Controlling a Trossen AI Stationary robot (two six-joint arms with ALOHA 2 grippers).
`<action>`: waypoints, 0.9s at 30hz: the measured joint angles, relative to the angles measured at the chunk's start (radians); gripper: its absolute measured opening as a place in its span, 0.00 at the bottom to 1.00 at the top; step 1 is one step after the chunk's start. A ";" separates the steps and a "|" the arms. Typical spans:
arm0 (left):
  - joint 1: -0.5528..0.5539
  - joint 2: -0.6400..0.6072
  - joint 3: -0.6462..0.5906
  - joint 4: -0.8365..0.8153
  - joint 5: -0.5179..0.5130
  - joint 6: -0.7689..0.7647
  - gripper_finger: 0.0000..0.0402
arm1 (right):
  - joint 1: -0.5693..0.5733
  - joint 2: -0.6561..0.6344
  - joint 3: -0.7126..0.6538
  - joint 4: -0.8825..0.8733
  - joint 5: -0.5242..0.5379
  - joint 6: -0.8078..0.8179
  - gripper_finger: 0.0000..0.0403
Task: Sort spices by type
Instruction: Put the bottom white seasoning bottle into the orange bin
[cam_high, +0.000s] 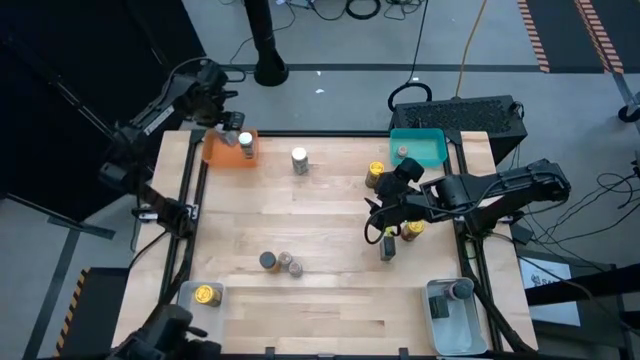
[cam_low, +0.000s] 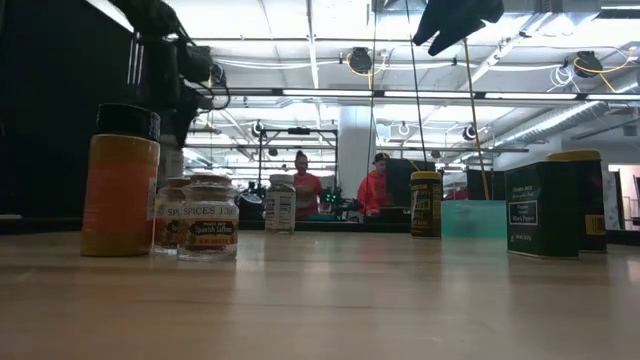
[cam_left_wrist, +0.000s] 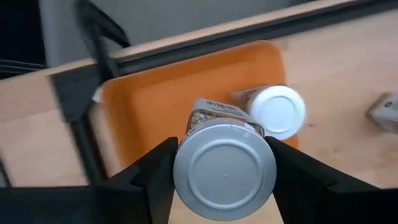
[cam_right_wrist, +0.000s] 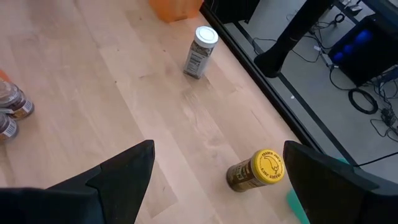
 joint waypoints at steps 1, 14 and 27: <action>0.000 0.011 0.000 0.004 0.003 0.000 0.53 | 0.000 0.000 0.000 0.000 0.000 0.000 0.84; 0.003 0.087 -0.011 0.070 -0.079 -0.108 0.53 | 0.000 0.000 0.000 0.000 0.000 0.000 0.84; -0.010 0.109 -0.011 0.086 -0.074 -0.267 0.53 | 0.000 0.000 0.000 0.016 0.001 -0.022 0.84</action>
